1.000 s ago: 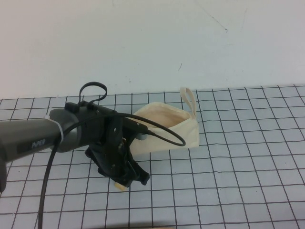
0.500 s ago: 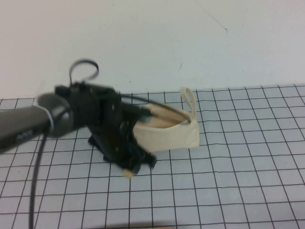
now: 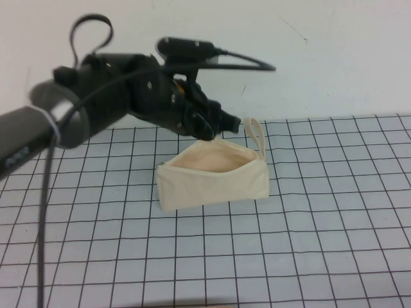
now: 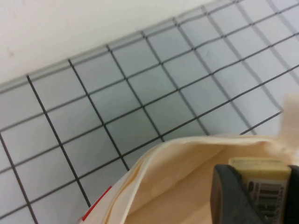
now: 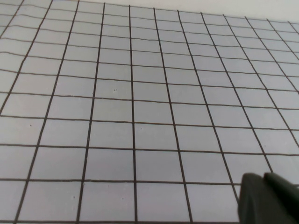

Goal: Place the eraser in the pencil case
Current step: Place the eraser on the pencil case

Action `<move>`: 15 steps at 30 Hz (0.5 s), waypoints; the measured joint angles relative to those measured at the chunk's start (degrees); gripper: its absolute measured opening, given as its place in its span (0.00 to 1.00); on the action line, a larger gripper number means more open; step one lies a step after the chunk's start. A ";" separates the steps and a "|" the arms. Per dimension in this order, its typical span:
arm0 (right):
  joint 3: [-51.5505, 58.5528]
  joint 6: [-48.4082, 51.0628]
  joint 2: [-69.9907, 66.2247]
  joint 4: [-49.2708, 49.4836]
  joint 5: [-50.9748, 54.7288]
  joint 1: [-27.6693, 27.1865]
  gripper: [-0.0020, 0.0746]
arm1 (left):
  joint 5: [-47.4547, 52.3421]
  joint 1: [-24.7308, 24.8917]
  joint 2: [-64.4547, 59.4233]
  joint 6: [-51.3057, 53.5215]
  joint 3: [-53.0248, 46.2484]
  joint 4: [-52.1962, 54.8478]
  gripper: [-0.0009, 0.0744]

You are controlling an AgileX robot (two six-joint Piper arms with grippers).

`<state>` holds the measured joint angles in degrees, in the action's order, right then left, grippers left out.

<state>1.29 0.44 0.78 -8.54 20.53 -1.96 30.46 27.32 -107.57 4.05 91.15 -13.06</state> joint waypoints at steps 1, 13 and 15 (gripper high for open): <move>0.00 0.00 0.00 0.00 0.00 0.00 0.02 | -0.27 0.00 -0.68 0.00 0.00 0.00 0.26; 0.00 0.00 0.00 0.00 0.00 0.00 0.02 | 1.78 0.00 -3.29 0.31 1.86 7.39 0.45; 0.00 0.00 0.00 0.00 0.00 0.00 0.02 | 5.04 0.00 -1.83 -1.05 3.46 9.93 0.34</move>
<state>1.29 0.44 0.78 -8.54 20.53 -1.96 35.50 27.32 -109.40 3.00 94.61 -3.13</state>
